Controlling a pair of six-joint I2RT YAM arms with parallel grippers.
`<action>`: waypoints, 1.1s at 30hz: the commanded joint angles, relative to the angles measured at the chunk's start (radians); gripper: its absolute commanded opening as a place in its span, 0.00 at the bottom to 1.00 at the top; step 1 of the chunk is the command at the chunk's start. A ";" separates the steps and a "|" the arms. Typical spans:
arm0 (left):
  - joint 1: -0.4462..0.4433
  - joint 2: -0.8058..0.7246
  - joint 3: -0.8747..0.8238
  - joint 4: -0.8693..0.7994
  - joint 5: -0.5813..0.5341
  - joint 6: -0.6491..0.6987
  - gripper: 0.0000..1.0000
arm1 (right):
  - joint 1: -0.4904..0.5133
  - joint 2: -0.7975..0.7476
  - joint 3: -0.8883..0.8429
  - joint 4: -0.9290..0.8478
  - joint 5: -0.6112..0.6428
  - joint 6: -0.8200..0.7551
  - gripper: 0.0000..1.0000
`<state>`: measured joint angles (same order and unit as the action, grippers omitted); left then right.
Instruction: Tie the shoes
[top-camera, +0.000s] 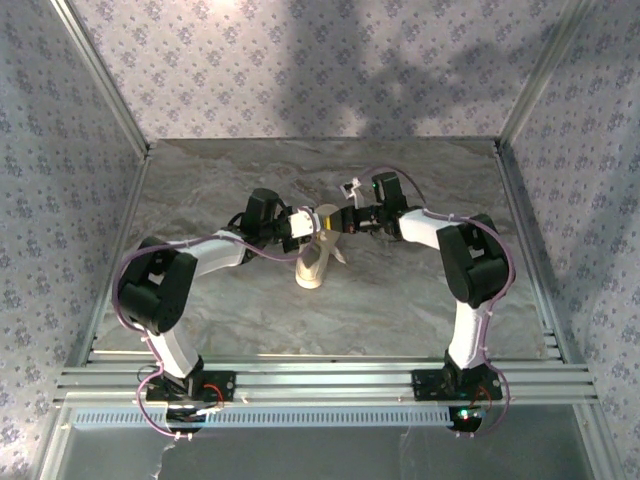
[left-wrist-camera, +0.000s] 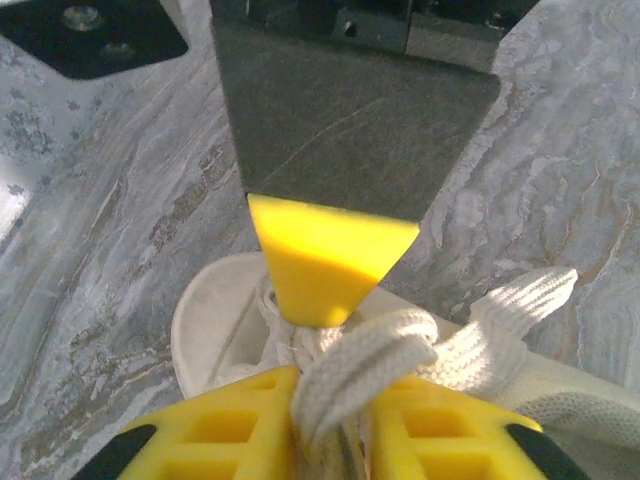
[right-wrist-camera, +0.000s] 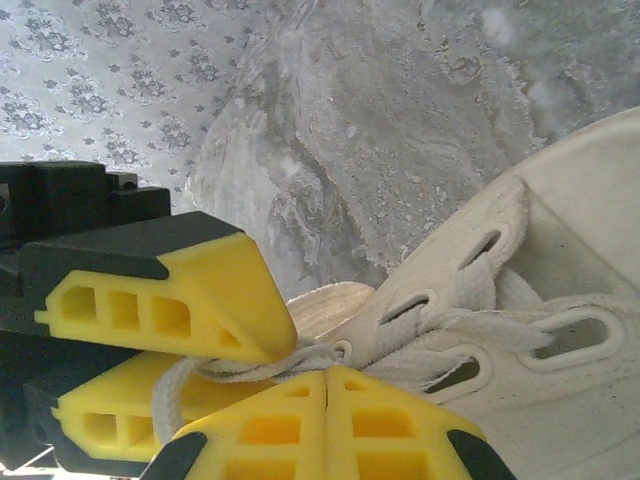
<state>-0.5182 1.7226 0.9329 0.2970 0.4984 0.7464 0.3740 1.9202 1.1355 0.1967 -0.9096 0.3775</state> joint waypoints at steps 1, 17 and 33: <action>0.003 -0.045 0.003 -0.033 0.005 0.025 0.28 | 0.004 -0.042 -0.005 -0.040 0.030 -0.044 0.00; 0.060 -0.252 -0.079 -0.197 -0.029 -0.017 0.47 | 0.018 -0.036 0.038 -0.140 0.051 -0.122 0.00; 0.002 -0.161 -0.073 -0.230 -0.035 -0.073 0.46 | 0.028 -0.046 0.049 -0.190 0.073 -0.159 0.00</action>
<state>-0.5121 1.5417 0.8593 0.0986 0.4522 0.6956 0.3977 1.9068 1.1576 0.0452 -0.8478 0.2512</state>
